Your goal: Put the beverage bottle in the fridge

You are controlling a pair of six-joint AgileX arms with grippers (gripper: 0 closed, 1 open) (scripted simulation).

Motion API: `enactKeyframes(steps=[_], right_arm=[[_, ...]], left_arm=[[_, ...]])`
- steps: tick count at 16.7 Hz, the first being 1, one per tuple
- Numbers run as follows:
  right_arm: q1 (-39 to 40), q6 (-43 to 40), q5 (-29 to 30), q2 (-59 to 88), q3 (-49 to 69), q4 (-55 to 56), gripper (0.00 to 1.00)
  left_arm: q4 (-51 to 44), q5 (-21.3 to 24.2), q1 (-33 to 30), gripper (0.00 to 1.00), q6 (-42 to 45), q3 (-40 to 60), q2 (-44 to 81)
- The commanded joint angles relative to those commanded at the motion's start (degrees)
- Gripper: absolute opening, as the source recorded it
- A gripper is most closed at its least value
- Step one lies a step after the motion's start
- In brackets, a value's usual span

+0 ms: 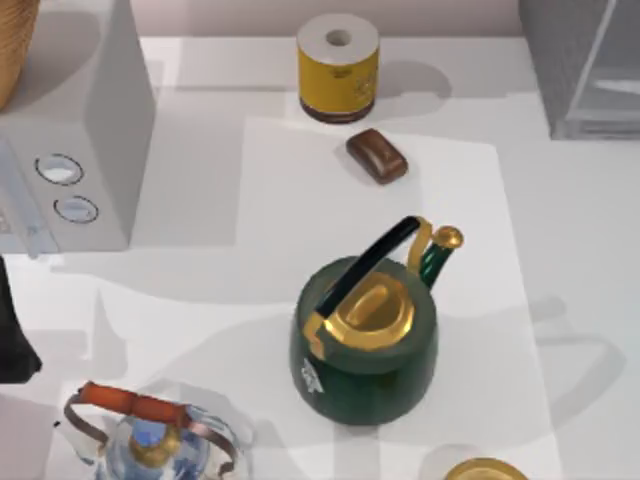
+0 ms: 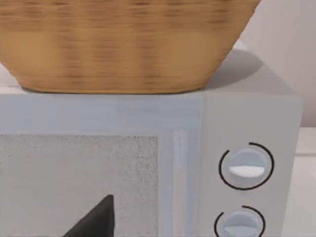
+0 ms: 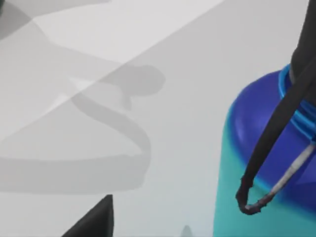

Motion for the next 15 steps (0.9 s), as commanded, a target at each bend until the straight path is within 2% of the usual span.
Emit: enactKeyframes(steps=[6, 12, 15], right_arm=[[5.0, 12.2, 1.6, 0.7, -5.4, 17.2, 1.00], [5.5, 13.4, 1.8, 0.8, -6.2, 19.1, 1.00], [5.5, 13.4, 1.8, 0.8, -6.2, 19.1, 0.78]], left_arm=[[0.0, 0.0, 0.0, 1.00, 0.0, 0.0, 0.0], [0.0, 0.0, 0.0, 1.00, 0.0, 0.0, 0.0], [0.0, 0.0, 0.0, 1.00, 0.0, 0.0, 0.0]])
